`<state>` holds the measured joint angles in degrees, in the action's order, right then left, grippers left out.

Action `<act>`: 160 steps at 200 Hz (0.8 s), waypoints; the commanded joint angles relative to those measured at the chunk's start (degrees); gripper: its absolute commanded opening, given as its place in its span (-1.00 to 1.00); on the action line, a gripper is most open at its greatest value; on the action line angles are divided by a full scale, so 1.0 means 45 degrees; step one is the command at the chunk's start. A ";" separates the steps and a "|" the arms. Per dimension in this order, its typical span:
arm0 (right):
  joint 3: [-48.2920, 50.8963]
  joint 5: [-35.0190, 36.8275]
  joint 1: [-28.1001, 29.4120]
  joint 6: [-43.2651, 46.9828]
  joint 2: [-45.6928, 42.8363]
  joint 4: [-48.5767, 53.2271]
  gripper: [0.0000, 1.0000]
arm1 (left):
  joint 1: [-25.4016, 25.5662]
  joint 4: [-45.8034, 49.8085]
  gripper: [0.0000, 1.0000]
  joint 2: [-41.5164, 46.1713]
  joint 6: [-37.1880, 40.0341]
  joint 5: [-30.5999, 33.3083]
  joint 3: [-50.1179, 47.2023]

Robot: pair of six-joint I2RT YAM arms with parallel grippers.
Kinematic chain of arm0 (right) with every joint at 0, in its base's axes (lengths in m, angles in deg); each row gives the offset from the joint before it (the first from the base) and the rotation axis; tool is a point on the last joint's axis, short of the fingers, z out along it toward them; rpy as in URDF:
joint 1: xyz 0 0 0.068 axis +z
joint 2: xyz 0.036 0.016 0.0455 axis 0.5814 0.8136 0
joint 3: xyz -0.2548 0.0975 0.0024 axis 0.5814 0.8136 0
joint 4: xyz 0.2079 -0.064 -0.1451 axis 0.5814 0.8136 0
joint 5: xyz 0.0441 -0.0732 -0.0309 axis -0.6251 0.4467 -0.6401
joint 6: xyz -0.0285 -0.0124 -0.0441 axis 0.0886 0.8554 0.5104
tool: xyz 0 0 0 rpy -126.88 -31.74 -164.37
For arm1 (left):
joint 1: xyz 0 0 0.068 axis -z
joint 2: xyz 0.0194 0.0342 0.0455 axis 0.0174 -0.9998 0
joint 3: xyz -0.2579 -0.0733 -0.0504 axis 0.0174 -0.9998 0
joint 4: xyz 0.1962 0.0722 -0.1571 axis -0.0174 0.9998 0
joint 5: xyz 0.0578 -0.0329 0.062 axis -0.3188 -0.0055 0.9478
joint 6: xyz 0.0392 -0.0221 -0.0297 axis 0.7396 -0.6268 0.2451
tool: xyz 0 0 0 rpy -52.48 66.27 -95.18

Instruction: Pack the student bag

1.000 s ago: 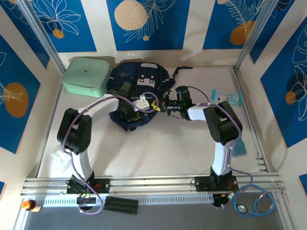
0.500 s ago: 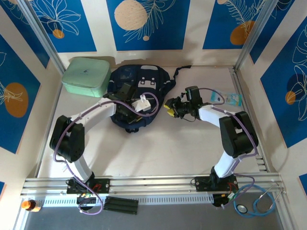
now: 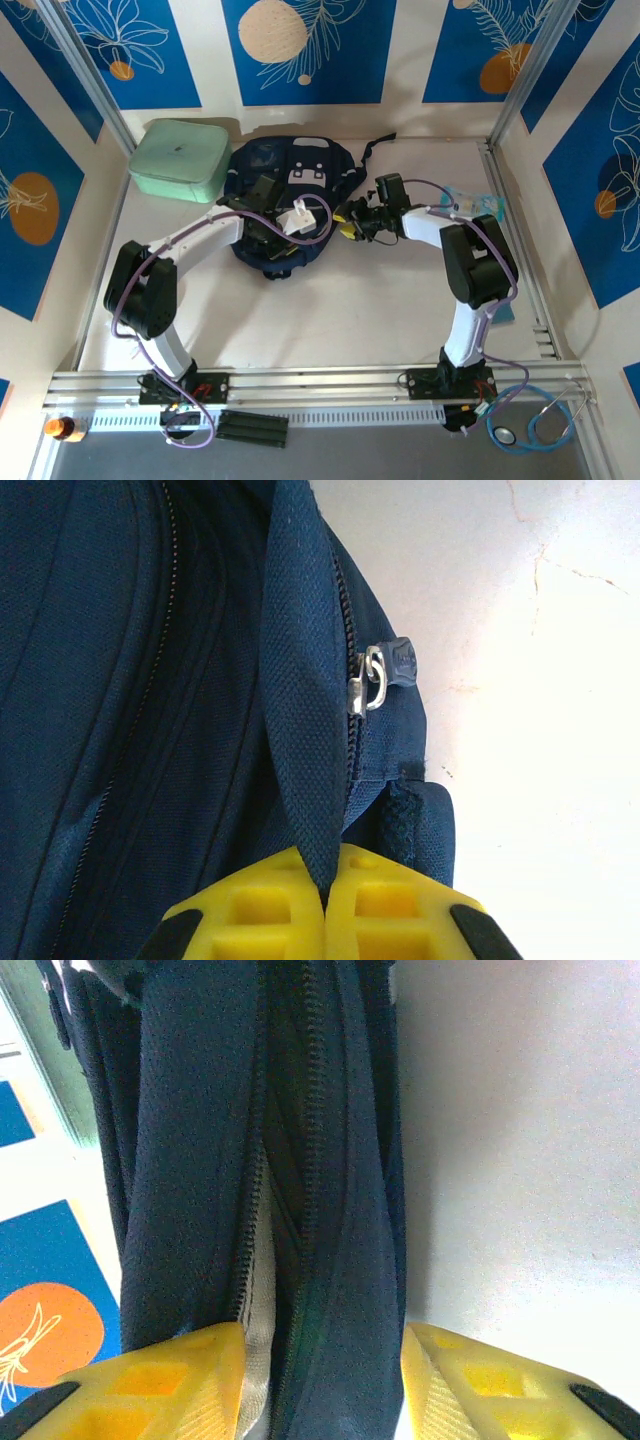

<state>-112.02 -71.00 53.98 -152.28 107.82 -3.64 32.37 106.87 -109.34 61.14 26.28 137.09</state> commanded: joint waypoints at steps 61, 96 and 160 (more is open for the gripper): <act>-0.1678 0.0090 0.0557 0.0502 0.1240 0.2109 -0.34 | 0.0210 -0.0655 -1.00 0.0391 -0.0406 -0.0716 0.0001; -0.2240 0.0066 0.0795 0.0809 0.1617 0.2841 -0.26 | 0.0215 -0.0756 -1.00 0.0360 -0.0445 -0.0677 0.0005; -0.2683 0.1025 0.0865 0.0457 0.1981 0.3682 -0.08 | 0.0215 -0.0872 -1.00 0.0399 -0.0421 -0.0939 -0.0096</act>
<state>-123.19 -69.01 55.93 -149.04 114.83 11.00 32.39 106.19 -109.34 59.72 26.72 136.59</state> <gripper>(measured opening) 0.463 0.048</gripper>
